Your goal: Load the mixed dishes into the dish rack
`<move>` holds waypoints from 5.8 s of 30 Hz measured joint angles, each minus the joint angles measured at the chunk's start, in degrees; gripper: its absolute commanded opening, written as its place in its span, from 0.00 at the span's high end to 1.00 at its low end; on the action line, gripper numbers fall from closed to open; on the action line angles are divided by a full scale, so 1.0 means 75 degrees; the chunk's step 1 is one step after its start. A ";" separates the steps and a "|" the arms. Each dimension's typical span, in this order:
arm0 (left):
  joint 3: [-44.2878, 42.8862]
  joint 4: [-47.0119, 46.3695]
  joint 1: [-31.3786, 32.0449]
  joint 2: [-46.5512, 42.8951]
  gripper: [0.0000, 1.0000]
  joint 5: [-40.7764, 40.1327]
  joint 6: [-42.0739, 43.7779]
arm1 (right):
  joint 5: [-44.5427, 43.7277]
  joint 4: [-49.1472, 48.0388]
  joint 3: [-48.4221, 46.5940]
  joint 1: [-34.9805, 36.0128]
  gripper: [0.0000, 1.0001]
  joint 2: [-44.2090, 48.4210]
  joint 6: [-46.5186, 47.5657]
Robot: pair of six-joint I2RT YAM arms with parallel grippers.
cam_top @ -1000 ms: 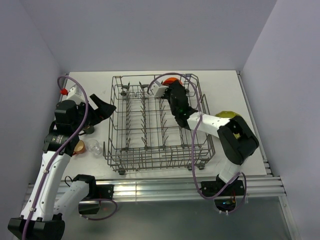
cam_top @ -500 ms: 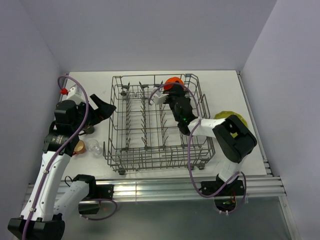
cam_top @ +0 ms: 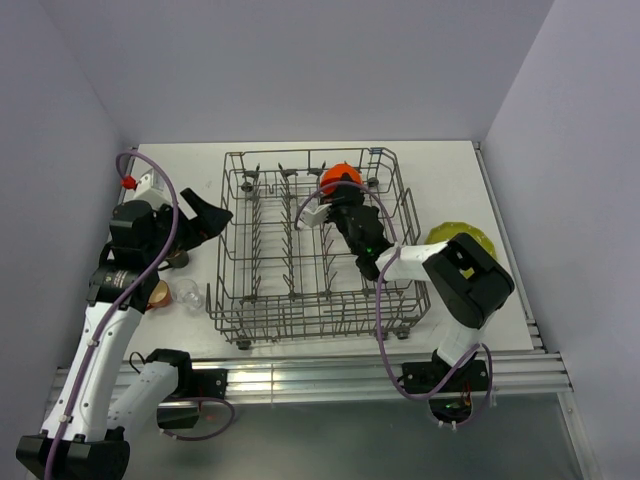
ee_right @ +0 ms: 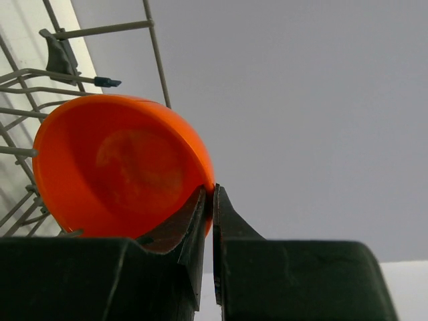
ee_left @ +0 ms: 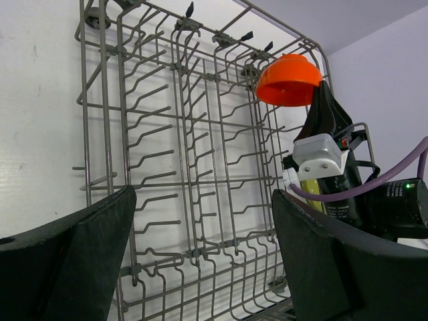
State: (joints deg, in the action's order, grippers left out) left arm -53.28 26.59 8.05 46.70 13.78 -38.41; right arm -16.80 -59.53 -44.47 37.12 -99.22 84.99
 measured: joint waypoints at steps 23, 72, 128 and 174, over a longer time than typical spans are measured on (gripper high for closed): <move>0.0262 -0.0090 0.0000 -0.0262 0.11 0.0047 -0.0026 | -0.0017 0.0344 0.0262 0.0137 0.97 0.0102 0.0195; 0.0070 0.0160 0.0000 -0.0396 0.12 0.0184 -0.0140 | -0.3162 0.4220 -0.2518 0.1081 0.00 0.1856 -0.3902; -0.0326 0.1116 -0.0006 -0.1448 0.13 0.0452 -0.1614 | -0.3077 1.4428 -0.2961 -0.2929 0.00 0.7219 -1.6043; -0.0329 0.1003 -0.0006 -0.0525 0.14 0.1195 -0.1378 | 0.0796 1.0634 0.2250 -0.8026 0.16 0.5260 -1.7809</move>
State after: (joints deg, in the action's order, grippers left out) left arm -55.75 34.11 8.01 42.76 22.74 -48.75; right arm -10.83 20.23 -27.59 -23.07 -59.77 -48.58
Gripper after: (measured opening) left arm 0.863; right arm 0.850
